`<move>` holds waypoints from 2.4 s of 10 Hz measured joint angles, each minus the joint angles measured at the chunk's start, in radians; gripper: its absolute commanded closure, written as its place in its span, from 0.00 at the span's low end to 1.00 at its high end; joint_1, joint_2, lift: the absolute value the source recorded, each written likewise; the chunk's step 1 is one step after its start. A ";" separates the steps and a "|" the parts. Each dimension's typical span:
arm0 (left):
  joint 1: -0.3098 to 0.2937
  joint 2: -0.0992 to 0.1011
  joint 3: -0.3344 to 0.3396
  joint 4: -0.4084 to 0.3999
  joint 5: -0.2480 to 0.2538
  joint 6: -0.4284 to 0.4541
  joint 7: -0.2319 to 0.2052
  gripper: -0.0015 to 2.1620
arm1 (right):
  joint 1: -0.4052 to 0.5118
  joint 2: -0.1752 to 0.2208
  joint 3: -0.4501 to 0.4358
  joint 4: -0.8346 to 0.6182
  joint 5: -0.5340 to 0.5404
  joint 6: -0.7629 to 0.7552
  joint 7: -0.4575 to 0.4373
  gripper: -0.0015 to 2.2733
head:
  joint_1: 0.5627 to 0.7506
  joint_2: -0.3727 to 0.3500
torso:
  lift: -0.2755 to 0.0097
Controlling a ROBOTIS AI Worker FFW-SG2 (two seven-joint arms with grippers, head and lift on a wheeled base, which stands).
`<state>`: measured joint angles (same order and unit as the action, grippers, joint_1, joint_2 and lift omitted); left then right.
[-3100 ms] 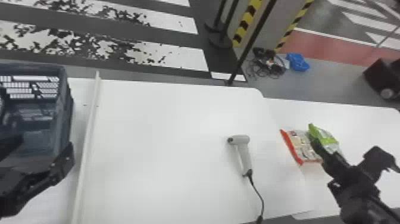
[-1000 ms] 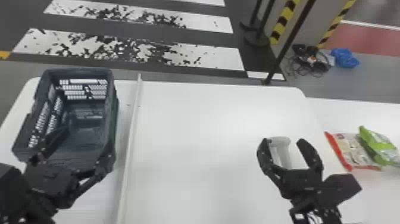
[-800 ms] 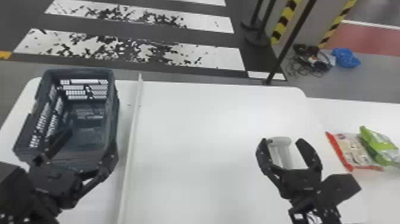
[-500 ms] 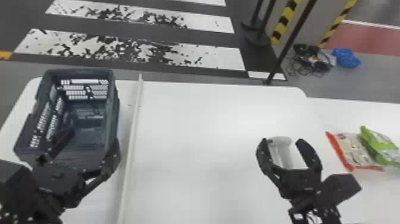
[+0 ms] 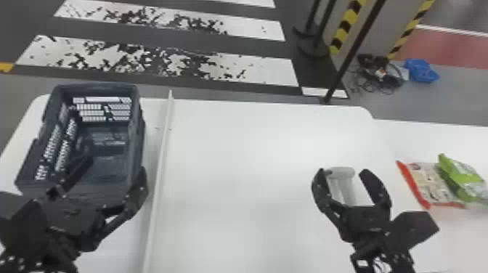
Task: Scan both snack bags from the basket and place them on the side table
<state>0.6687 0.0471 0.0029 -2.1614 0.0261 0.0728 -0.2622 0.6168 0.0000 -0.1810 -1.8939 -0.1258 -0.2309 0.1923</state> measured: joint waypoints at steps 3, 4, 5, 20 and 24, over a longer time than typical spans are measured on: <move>-0.001 0.003 -0.001 0.000 0.000 0.006 0.000 0.04 | 0.000 0.000 0.000 0.000 0.000 0.006 0.000 0.01 | 0.70 0.27 | 0.71; -0.002 0.003 -0.002 0.000 0.000 0.006 0.000 0.04 | 0.000 0.000 0.000 0.000 0.000 0.006 0.000 0.01 | 0.70 0.27 | 0.71; -0.002 0.002 -0.004 0.000 0.000 0.006 0.001 0.04 | 0.000 0.000 0.000 -0.001 -0.003 0.006 0.000 0.01 | 0.70 0.27 | 0.71; -0.024 -0.001 -0.013 0.031 -0.006 0.006 0.003 0.04 | -0.017 0.000 -0.008 0.016 -0.020 0.018 0.001 0.01 | 0.70 0.25 | 0.71; -0.026 -0.002 -0.014 0.035 -0.006 0.006 0.003 0.04 | -0.017 0.000 -0.008 0.016 -0.022 0.019 0.001 0.01 | 0.70 0.25 | 0.71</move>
